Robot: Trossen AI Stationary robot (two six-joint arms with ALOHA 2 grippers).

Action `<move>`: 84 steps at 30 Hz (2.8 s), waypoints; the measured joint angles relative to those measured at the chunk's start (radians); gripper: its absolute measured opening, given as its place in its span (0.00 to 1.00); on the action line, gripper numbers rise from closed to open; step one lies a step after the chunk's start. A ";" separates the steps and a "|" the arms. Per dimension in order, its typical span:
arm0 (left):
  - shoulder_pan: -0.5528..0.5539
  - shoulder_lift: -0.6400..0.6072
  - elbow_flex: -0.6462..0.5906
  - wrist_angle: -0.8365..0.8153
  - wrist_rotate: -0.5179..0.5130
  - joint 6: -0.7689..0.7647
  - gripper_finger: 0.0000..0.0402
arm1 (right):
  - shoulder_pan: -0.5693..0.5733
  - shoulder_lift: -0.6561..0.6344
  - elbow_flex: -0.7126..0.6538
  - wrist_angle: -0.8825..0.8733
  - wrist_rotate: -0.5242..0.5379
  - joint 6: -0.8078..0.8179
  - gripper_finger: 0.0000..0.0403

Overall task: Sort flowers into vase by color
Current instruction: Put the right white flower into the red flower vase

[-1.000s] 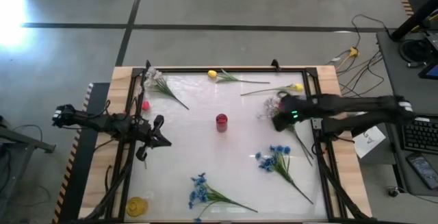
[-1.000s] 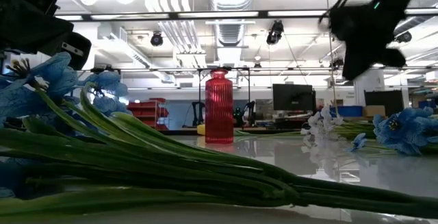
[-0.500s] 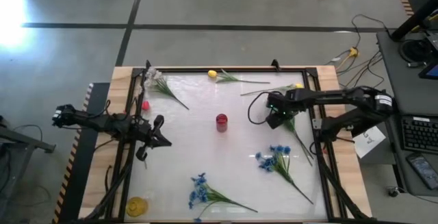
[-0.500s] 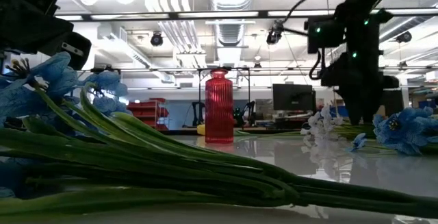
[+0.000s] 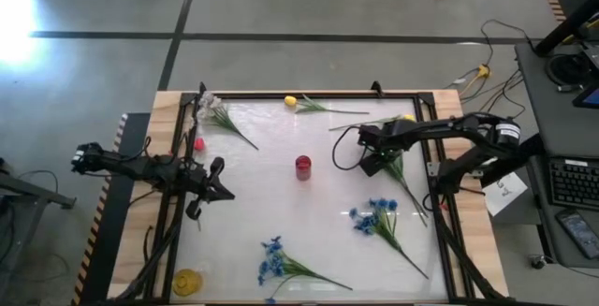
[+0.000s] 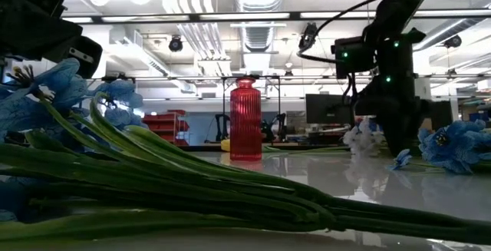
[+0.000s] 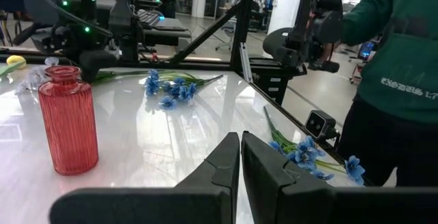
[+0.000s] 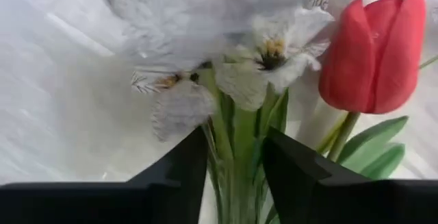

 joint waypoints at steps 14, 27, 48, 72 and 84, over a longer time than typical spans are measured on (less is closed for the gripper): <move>0.000 0.000 0.000 0.000 0.000 0.000 0.01 | 0.026 -0.255 0.233 0.129 -0.010 -0.015 0.03; 0.000 0.000 0.000 0.000 0.000 0.000 0.01 | 0.036 -0.332 0.272 0.149 -0.007 -0.075 0.03; 0.000 0.002 0.000 0.161 -0.176 -0.336 0.01 | 0.245 -0.283 0.285 1.084 0.019 -0.316 0.03; 0.001 0.160 0.155 0.410 -0.474 -0.433 0.00 | 0.251 -0.141 0.329 1.148 0.046 -0.483 0.03; 0.003 0.523 0.686 -0.491 -0.964 -0.444 0.00 | 0.273 -0.054 0.330 1.065 0.044 -0.491 0.07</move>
